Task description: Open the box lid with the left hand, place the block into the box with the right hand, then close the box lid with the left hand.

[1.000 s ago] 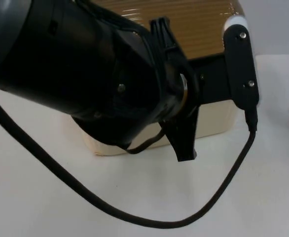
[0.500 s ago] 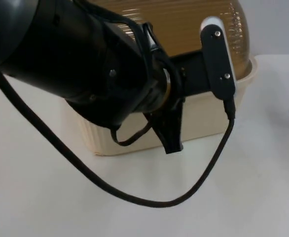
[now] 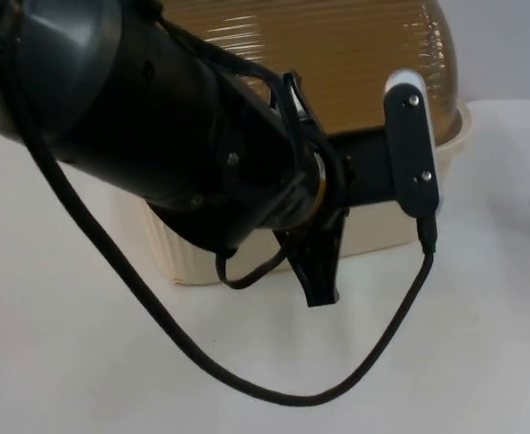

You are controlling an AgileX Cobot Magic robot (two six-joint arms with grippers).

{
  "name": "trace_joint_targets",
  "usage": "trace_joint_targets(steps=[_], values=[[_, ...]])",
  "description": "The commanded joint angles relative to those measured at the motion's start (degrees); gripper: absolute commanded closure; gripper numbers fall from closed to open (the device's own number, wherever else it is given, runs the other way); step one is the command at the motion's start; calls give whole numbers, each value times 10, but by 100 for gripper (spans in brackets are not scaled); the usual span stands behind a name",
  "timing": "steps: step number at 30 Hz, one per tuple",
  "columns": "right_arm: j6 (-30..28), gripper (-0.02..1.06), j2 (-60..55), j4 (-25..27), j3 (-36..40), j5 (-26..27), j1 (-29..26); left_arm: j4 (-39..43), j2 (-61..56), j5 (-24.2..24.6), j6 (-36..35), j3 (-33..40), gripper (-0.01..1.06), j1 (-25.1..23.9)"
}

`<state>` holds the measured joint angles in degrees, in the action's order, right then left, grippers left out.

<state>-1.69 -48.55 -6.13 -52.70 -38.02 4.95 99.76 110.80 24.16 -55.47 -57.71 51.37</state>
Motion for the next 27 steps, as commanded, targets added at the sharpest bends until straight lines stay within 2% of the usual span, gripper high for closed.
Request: trace_joint_targets(steps=[1, 4, 8, 27], values=[[-3, 0, 2, -9, -4, 3, 2, 2, 0, 10, 3, -2, 105, -1], [-3, 0, 2, -10, -4, 3, 2, 2, 0, 31, 4, -2, 105, -1], [-3, 0, 2, -12, -4, 3, 2, 2, -8, 31, 8, -2, 105, 0], [-3, 0, 2, -14, -4, 6, 2, 2, -16, 9, 12, -26, 105, -21]])
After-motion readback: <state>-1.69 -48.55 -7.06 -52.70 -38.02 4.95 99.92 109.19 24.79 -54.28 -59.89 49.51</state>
